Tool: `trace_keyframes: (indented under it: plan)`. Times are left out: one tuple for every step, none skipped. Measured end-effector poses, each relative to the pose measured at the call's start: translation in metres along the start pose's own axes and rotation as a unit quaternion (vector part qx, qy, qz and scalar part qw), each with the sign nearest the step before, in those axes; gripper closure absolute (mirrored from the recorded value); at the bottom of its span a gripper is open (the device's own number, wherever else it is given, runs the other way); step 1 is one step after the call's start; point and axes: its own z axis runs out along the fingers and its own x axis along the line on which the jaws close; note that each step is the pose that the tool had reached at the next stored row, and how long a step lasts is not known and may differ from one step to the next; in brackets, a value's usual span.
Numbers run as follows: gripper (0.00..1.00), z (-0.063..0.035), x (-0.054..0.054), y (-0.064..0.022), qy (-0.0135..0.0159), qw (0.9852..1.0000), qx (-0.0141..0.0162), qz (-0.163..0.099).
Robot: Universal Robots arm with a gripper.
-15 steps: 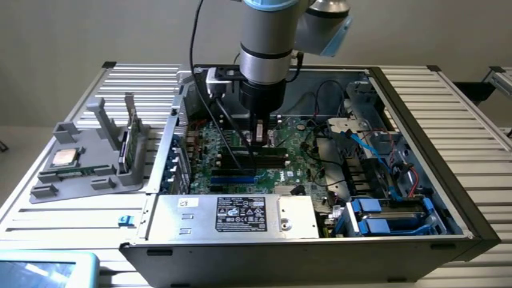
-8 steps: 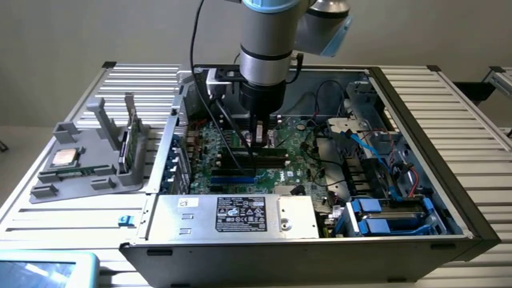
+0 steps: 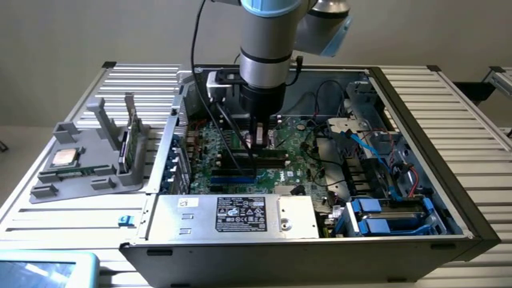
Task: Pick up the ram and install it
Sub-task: 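Insert the ram into the slot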
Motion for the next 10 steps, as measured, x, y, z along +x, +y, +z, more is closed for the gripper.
trace_keyframes:
  plan:
    - [0.89,0.0004,0.0000,0.0000,0.0001,1.0000,-0.0001,-0.003]
    - [0.89,0.0009,0.0000,0.0000,0.0002,1.0000,-0.0002,-0.006]
    - [0.89,0.0011,0.0001,0.0001,0.0004,1.0000,-0.0003,-0.009]
    - [0.89,0.0011,0.0001,0.0001,0.0005,0.9999,-0.0003,-0.010]
    - [0.89,0.0011,0.0001,0.0001,0.0005,0.9999,-0.0003,-0.011]
    - [0.89,0.0011,0.0001,0.0002,0.0005,0.9999,-0.0003,-0.011]
    - [0.89,0.0013,0.0001,0.0003,0.0004,0.9999,-0.0003,-0.011]
    - [0.89,0.0016,0.0001,0.0005,0.0003,0.9999,-0.0003,-0.011]
    - [0.89,0.0018,0.0001,0.0007,0.0003,0.9999,-0.0003,-0.011]
    - [0.89,0.0019,0.0003,0.0007,0.0002,0.9999,-0.0002,-0.011]
